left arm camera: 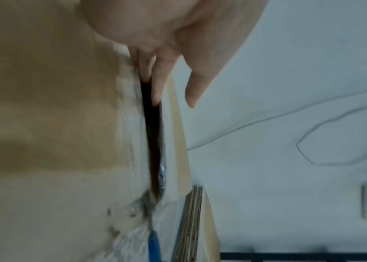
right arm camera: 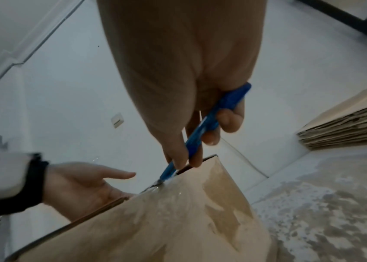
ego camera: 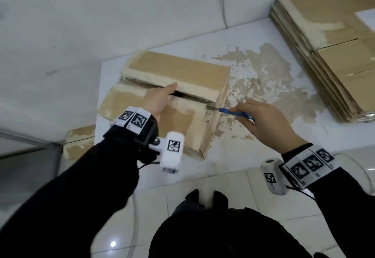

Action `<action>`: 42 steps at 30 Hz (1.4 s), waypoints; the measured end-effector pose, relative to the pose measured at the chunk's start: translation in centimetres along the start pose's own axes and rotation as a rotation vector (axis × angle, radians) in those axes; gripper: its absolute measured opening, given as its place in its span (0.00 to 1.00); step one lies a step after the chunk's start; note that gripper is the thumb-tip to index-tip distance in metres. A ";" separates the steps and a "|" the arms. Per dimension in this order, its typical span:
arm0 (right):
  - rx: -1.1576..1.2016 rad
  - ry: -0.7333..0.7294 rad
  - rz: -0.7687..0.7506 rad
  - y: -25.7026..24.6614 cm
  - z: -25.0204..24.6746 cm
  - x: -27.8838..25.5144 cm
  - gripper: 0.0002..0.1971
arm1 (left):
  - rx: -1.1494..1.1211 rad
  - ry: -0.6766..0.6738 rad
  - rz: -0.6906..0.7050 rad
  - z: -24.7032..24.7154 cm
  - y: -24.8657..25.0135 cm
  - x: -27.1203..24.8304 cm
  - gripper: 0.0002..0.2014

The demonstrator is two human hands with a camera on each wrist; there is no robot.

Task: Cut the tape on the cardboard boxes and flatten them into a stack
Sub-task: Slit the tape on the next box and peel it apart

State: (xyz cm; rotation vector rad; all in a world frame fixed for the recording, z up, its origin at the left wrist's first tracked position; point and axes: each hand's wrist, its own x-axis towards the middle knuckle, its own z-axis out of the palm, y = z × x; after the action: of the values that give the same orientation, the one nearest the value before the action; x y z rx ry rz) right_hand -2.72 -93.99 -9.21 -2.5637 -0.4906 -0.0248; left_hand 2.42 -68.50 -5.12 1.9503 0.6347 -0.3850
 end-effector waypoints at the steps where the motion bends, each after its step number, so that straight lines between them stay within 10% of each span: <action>1: -0.058 0.037 -0.017 -0.2 0.1 -0.3 0.09 | -0.090 0.056 -0.038 0.4 0.3 0.3 0.25; 10: -0.342 0.181 0.083 -1.6 1.6 1.5 0.16 | 0.023 0.253 0.001 2.1 -0.5 2.2 0.12; 15: -0.028 0.250 0.355 4.0 -0.9 -0.1 0.10 | -0.066 0.178 0.108 0.8 0.7 2.3 0.14; 22: 0.192 -0.006 0.679 10.7 7.8 -1.6 0.14 | 0.858 0.177 0.465 -2.2 2.4 1.7 0.26; 28: 0.265 0.349 0.106 2.2 5.4 0.5 0.11 | 0.962 -0.097 0.585 -7.8 4.3 -4.5 0.08; 32: 0.179 0.117 -0.311 -3.8 5.6 2.7 0.16 | 1.004 -0.372 0.366 -10.6 1.3 -8.0 0.17; 37: -0.080 -0.034 -0.225 -4.7 4.7 5.4 0.30 | 1.251 -0.327 0.442 -9.0 -5.7 -6.3 0.36; 42: 0.161 -0.070 0.044 -2.9 -0.7 13.0 0.33 | 1.421 -0.185 0.693 -6.3 -8.3 -3.4 0.29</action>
State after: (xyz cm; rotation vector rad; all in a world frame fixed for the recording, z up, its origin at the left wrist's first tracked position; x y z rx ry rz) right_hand 8.49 -87.59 -5.67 -2.4230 -0.4436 0.1158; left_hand -5.27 -60.81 -6.65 3.1875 -0.7035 -0.6334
